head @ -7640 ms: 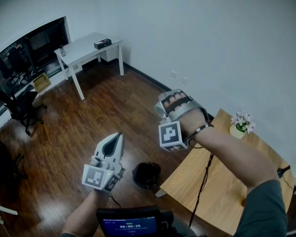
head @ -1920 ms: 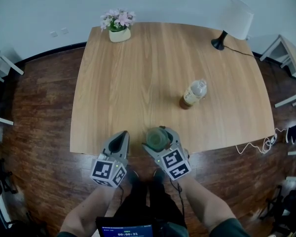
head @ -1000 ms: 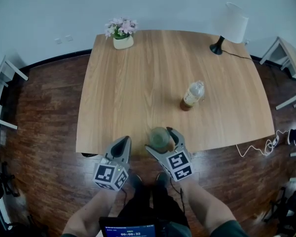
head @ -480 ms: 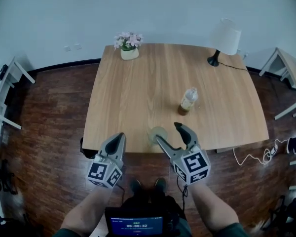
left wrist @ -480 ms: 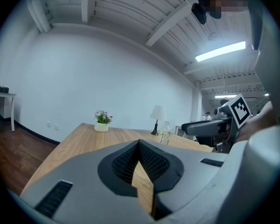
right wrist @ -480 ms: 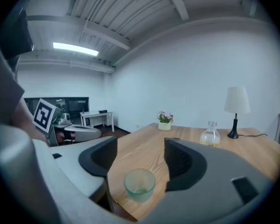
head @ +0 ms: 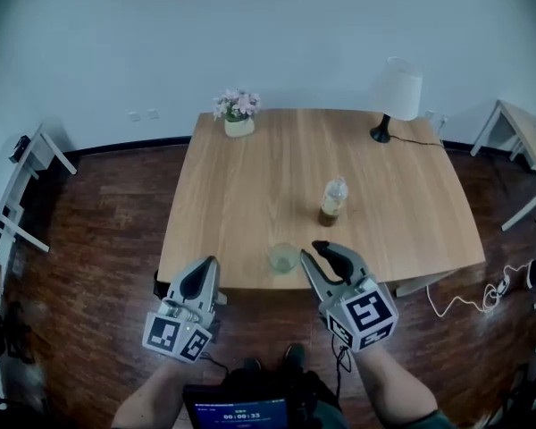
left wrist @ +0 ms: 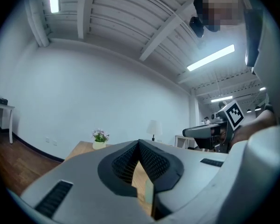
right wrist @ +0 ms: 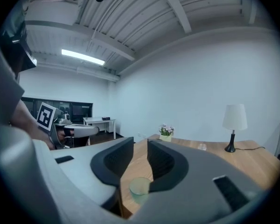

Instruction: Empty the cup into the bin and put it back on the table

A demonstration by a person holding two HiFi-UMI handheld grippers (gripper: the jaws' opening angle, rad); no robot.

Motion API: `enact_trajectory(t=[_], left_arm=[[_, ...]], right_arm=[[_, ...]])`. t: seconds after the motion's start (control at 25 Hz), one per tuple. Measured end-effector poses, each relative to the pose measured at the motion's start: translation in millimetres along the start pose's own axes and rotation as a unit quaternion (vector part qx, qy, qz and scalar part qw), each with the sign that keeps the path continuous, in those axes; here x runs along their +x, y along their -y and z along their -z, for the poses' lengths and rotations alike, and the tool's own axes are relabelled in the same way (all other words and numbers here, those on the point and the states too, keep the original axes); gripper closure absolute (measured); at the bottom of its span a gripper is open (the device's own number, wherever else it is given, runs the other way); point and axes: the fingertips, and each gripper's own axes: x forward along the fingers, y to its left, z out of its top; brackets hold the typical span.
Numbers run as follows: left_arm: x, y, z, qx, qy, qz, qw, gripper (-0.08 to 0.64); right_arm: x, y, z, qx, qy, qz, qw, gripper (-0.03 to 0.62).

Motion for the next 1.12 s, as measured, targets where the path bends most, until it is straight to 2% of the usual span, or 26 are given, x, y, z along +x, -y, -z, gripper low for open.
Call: enact_trajectory(t=[0.12,0.24,0.36,0.44,0.6,0.8,0.92,1.04,1.12], left_arm=[[-15.3,-7.7,-7.6,0.02,-0.006,-0.03,0.9993,0.569],[-30.6,-5.6,-11.8,0.006,-0.005,-0.012,0.9999,0.569],[-49.0,-3.2,-17.1,0.009,-0.005,0.01,0.9999,0.569],[-61.3,-4.6,-20.1,0.011,-0.001,0.013,0.9999,0.569],[-80.9,-7.9,-25.7,0.012,0.02,0.01,0.9997,0.569],[-85.6,-5.7,-22.1,-0.007,0.012,0.024,0.9996,0.569],[-87.7,6.3,-27.6,-0.01,0.012,0.051,0.9986,0.569],[-90.2,21.6,-33.0,-0.007,0.013,0.082,0.9966,0.569],[-92.3,27.1,-36.8,-0.005,0.014,0.086,0.9962,0.569]], right_arm=[[-12.2,-15.5,5.8,-0.004,-0.007,0.003,1.0,0.517],[-28.3,-26.0,5.9,0.002,-0.006,0.021,1.0,0.518],[-43.5,-38.3,4.4,0.015,-0.005,0.051,0.999,0.52],[-52.4,-46.3,2.7,0.02,-0.003,0.071,0.997,0.581],[-66.4,-62.7,-6.0,0.019,0.008,0.09,0.996,0.58],[-77.1,-73.6,-16.1,0.016,0.014,0.103,0.994,0.591],[-80.2,-75.1,-20.3,0.014,0.021,0.108,0.994,0.591],[-79.3,-77.6,-20.9,0.013,0.022,0.094,0.995,0.591],[-80.2,-80.7,-20.9,0.016,0.023,0.081,0.996,0.591]])
